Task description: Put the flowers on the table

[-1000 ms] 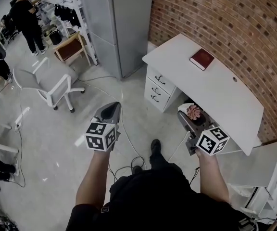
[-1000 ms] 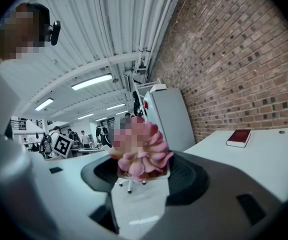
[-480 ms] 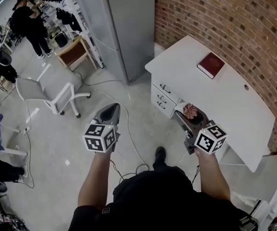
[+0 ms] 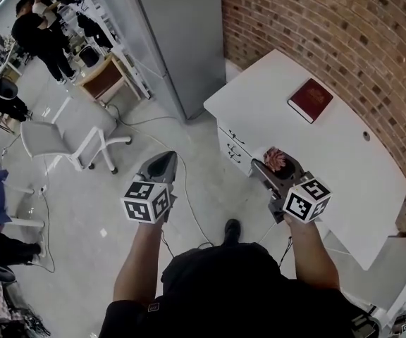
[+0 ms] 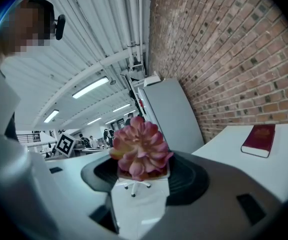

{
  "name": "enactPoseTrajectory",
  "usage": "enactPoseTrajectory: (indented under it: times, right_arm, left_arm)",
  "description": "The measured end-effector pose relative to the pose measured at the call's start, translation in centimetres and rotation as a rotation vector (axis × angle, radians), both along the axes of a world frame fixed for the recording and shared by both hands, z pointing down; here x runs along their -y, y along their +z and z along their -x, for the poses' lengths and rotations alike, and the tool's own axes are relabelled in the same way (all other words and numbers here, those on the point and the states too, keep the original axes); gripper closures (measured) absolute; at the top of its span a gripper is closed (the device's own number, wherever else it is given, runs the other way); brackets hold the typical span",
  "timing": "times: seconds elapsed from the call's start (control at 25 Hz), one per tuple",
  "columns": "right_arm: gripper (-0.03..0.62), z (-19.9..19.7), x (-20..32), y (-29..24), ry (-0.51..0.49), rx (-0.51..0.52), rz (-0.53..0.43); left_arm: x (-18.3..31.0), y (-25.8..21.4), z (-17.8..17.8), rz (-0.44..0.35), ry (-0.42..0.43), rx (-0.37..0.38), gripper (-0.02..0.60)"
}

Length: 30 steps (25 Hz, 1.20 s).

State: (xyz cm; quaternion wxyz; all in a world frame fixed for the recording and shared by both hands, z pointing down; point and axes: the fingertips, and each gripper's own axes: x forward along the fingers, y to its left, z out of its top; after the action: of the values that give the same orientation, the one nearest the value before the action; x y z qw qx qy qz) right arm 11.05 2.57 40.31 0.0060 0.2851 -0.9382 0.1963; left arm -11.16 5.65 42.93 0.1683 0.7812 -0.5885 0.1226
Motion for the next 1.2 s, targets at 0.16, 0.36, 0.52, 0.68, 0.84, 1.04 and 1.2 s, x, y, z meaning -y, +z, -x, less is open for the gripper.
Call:
enactPoseTrajectory:
  times: [0.16, 0.36, 0.52, 0.68, 0.84, 1.04, 1.2]
  right_arm:
    - [0.327, -0.9, 2.0, -0.3, 0.002, 0.006, -0.003]
    - [0.327, -1.9, 3.2, -0.6, 0.021, 0.006, -0.003]
    - [0.327, -2.6, 4.5, -0.1, 0.058, -0.012, 0.006]
    - [0.327, -2.9, 7.0, 0.4, 0.101, -0.036, 0.017]
    - [0.327, -1.8, 10.7, 0.8, 0.136, -0.059, 0.026]
    - [0.327, 0.5, 16.3, 1.0, 0.177, -0.065, 0.041]
    - [0.327, 2.7, 20.6, 0.9, 0.209, -0.082, 0.049]
  left_arm:
    - [1.7, -0.5, -0.7, -0.005, -0.007, 0.004, 0.571]
    - [4.0, -0.9, -1.3, -0.012, 0.013, -0.007, 0.571]
    - [6.2, -0.6, -1.7, -0.022, 0.039, -0.025, 0.571]
    - [9.7, 0.0, -1.4, -0.029, 0.069, -0.053, 0.571]
    - [14.5, 0.3, 0.2, -0.035, 0.087, -0.077, 0.571]
    - [20.6, 1.0, 2.7, -0.022, 0.122, -0.093, 0.571]
    - [25.2, 1.4, 5.0, -0.01, 0.146, -0.096, 0.571]
